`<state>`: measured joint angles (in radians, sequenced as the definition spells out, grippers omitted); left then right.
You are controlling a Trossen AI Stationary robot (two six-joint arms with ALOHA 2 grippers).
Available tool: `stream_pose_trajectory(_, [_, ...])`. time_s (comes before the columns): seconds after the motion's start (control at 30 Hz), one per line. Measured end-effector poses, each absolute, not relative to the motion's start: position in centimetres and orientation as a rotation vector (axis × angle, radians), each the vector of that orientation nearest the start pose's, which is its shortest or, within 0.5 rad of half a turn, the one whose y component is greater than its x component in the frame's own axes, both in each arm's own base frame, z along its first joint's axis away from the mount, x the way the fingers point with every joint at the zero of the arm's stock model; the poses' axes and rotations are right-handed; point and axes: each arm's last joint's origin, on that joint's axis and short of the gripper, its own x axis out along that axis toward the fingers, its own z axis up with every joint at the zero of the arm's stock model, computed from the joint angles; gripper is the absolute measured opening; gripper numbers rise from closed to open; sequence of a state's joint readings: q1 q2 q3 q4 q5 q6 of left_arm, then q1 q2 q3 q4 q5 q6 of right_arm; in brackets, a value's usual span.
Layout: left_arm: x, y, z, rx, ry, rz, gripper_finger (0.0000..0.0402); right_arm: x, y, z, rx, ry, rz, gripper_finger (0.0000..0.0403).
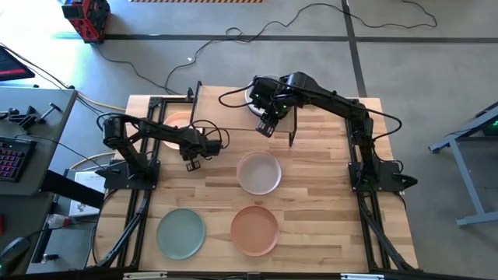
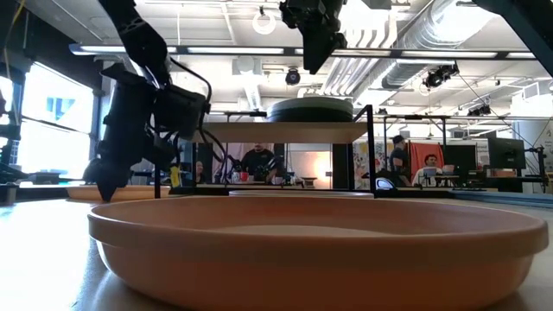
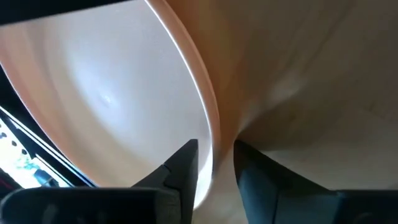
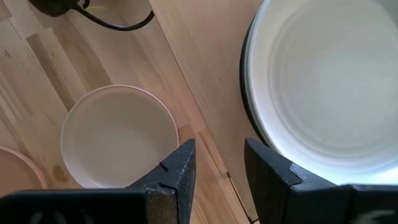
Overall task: Place and stack plates onto a shelf
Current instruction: Put the light red plate on the shelf
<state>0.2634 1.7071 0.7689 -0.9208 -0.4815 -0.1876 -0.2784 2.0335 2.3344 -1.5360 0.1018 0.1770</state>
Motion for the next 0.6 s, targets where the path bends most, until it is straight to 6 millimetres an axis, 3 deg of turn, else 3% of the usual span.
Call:
stream_pose_trajectory(0.3, [20.96, 7.08, 11.91, 0.064, 1.787, 0.683, 0.0009, 37.02, -10.88, 37.85, 0.264, 1.206, -0.44, 0.0114])
stream_pose_trajectory(0.6, [20.64, 6.81, 12.12, 0.066, 1.83, 0.647, 0.0003, 37.02, -10.88, 37.85, 0.267, 1.205, -0.442, 0.0114])
